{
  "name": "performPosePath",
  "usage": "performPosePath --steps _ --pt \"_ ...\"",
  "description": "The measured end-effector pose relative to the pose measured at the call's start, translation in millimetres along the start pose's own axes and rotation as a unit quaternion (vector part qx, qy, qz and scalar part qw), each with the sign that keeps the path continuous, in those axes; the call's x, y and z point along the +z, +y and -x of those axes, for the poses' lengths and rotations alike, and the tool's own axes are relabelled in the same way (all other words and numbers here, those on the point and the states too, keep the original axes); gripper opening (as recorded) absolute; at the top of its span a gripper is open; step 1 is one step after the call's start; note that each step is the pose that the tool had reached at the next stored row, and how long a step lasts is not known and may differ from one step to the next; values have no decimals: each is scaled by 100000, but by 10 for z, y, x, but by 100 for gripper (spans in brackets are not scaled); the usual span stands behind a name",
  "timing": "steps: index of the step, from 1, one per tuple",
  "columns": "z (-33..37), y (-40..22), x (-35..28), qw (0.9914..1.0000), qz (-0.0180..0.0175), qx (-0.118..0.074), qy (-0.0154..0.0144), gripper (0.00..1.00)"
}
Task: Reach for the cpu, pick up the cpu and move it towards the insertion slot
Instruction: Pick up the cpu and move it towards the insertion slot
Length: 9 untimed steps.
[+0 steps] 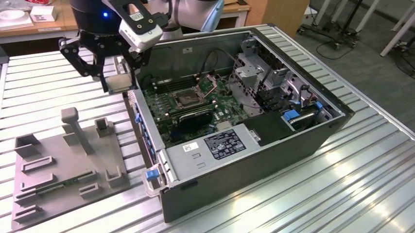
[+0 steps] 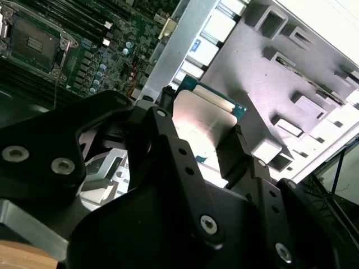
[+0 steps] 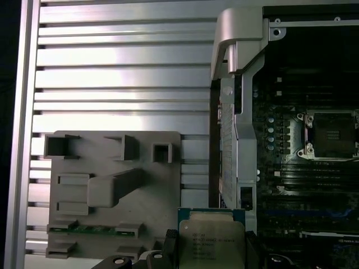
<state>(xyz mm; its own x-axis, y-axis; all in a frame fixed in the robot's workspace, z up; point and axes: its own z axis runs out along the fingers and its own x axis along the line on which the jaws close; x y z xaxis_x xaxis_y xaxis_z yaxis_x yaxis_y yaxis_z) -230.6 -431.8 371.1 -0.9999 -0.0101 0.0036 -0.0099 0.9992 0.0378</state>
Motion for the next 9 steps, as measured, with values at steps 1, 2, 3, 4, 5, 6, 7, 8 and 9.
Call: performPosePath --steps 1,2,3,4,5,6,7,8,9 --pt "6 0 0 100000 -4 -3 2 55" --pt "11 0 0 100000 -3 -3 4 55" --pt "17 0 1 100000 -1 -2 1 55" --pt "25 0 1 100000 -4 -2 4 55" --pt "38 0 3 100000 -2 -3 1 55" --pt "47 -1 4 100000 0 -4 1 55" --pt "57 -1 4 100000 -1 -5 2 55" --pt "64 -1 5 100000 -3 -4 3 55" --pt "71 -1 5 100000 -5 -4 5 55"
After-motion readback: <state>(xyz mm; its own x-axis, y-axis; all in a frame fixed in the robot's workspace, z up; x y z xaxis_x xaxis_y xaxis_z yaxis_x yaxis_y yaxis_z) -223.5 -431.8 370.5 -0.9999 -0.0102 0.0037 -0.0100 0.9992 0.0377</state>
